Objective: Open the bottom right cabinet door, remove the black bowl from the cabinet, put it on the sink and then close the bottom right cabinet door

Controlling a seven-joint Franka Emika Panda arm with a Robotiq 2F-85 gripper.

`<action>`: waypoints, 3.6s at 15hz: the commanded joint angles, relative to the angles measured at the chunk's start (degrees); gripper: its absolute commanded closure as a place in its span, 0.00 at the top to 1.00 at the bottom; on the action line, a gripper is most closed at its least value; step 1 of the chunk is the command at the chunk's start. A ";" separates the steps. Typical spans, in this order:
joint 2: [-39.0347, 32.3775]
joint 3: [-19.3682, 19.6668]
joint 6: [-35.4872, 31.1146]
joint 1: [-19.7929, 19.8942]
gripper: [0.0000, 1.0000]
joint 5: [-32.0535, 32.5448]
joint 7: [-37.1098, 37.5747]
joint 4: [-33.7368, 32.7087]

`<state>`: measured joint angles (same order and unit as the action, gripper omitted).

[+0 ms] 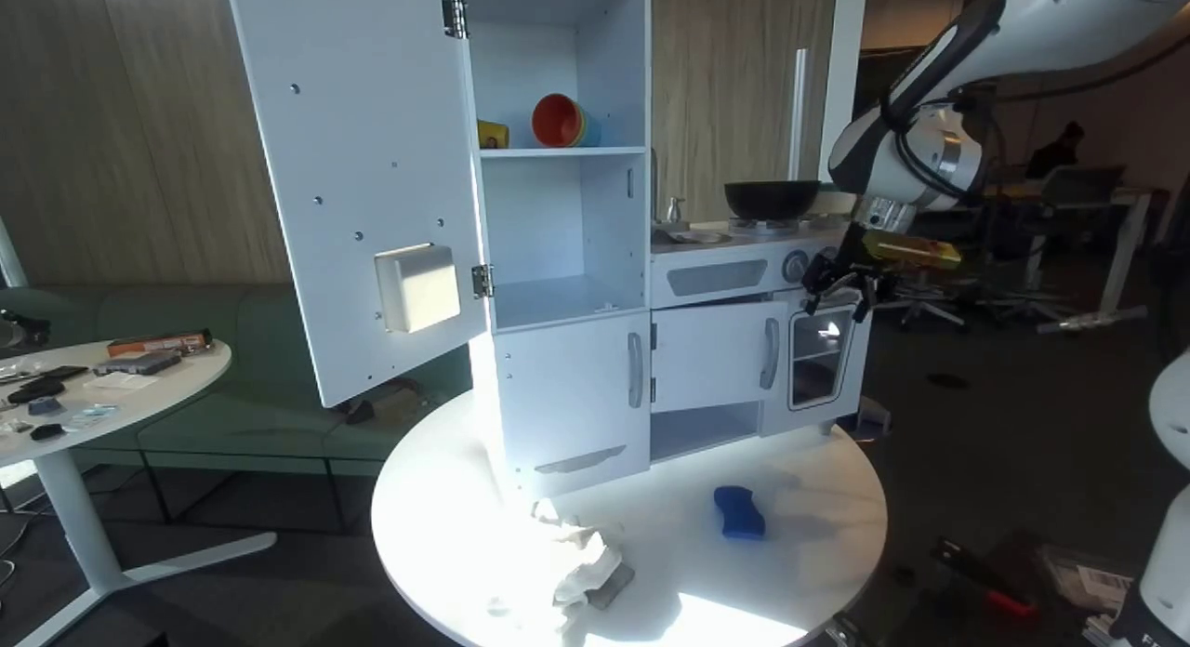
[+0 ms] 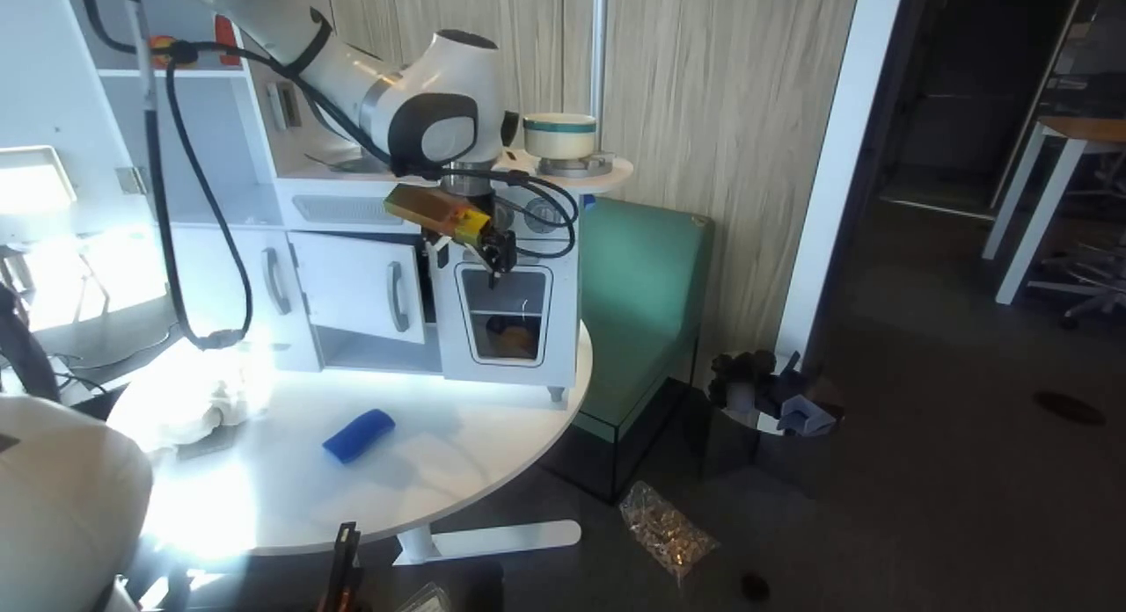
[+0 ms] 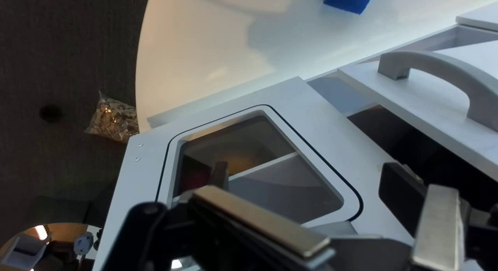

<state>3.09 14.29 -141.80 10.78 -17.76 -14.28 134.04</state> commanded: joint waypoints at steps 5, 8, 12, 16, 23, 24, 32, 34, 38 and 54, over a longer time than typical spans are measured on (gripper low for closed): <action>6.61 -0.02 -11.30 1.46 1.00 -0.43 8.50 9.59; 10.58 2.22 -6.85 1.70 1.00 -3.93 4.97 12.42; 14.18 4.54 -2.44 1.94 1.00 -9.50 10.43 12.27; 11.77 3.19 -0.69 2.34 1.00 -10.95 23.21 8.51; 5.27 1.90 -4.28 3.00 1.00 -16.13 39.88 3.93; 4.64 2.08 -4.77 3.16 1.00 -16.87 40.77 3.86; 0.90 1.36 -10.52 2.06 1.00 -31.44 31.82 3.97; -0.54 1.22 -10.84 2.40 1.00 -32.55 31.51 3.57; -1.15 1.07 -11.41 2.89 1.00 -30.83 32.13 4.63; 16.16 4.75 -24.70 5.04 1.00 -19.34 23.91 18.44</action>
<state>9.64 16.88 -165.62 16.79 -34.63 18.77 147.86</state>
